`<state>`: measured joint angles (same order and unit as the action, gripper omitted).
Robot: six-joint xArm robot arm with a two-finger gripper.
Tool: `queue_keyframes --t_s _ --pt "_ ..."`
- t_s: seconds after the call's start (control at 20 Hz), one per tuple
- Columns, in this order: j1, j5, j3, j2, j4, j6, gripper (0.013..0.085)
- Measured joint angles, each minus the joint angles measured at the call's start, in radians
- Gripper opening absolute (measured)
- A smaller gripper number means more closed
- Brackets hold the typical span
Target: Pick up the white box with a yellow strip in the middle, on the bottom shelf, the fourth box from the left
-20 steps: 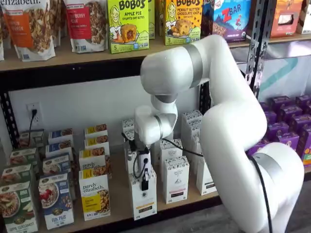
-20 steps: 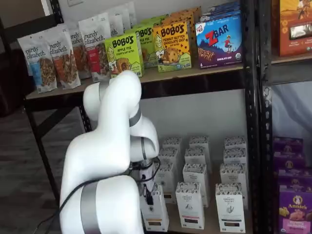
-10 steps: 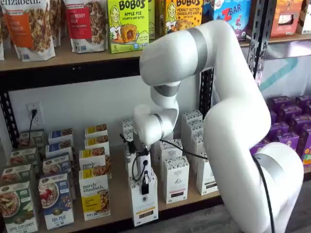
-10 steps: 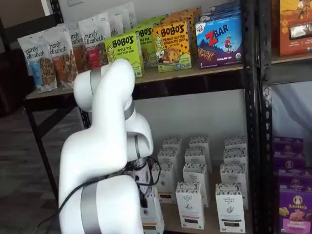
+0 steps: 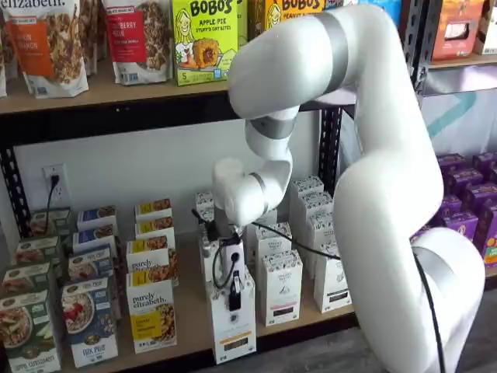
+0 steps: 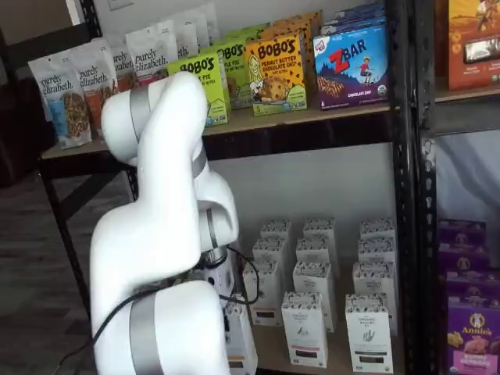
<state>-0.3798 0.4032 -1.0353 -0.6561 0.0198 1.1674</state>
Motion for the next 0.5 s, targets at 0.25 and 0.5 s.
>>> queue_keyframes --t_s 0.25,0.5 --pt "-0.001 -0.005 0.088 0.094 -0.001 0.000 0.0490" --pt "0.010 0.020 0.155 0.191 -0.019 0.027 0.0490"
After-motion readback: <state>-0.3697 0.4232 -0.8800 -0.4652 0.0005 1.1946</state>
